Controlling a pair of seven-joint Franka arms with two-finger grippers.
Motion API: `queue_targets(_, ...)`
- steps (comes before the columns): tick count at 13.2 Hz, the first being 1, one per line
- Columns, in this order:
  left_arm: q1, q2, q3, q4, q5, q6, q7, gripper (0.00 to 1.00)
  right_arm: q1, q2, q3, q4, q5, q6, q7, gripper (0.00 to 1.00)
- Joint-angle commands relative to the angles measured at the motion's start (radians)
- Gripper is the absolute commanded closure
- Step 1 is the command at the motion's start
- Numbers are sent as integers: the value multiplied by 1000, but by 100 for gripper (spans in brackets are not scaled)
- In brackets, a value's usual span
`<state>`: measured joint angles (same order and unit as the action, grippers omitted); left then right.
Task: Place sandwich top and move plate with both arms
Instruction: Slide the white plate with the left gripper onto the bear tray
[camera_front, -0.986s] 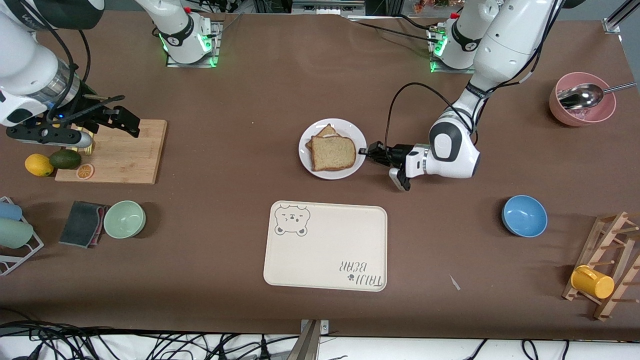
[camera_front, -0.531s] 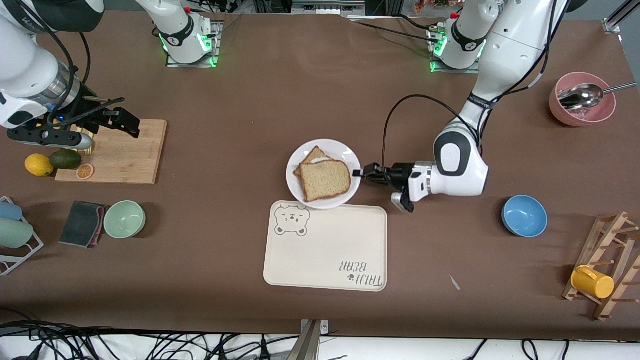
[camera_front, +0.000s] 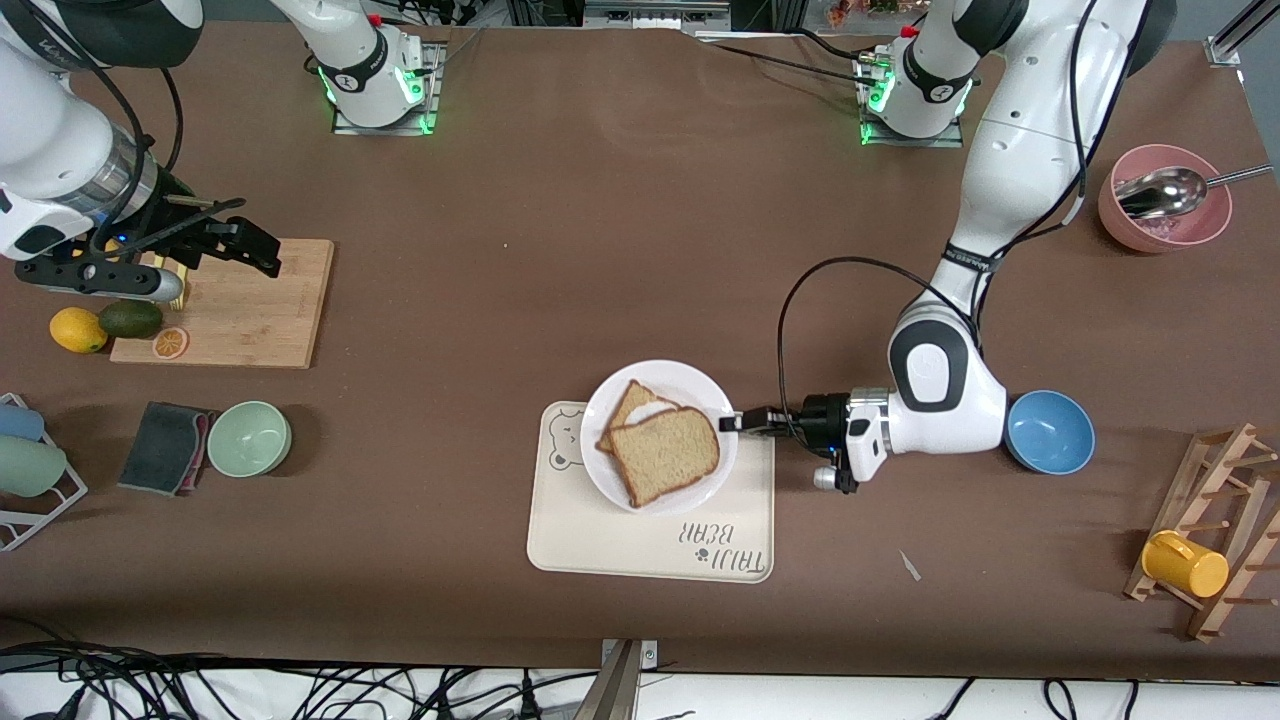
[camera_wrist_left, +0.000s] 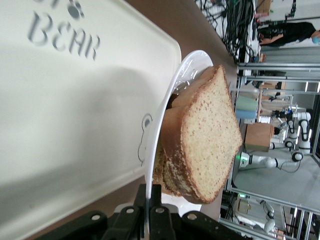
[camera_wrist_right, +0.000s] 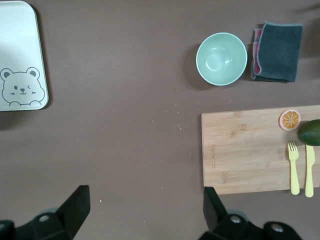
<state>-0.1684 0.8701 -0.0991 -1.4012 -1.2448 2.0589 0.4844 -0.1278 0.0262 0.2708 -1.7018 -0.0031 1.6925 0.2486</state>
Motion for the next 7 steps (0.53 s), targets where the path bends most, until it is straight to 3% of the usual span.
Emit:
queue_targets(1, -2, 96, 10, 142, 13, -29, -46, 100, -6, -8, 1, -2, 20, 3, -8, 0)
queue_targets(7, -9, 167, 24, 180, 19, -25, -30, 100, -6, -6, 1, 1, 21, 6, -6, 0)
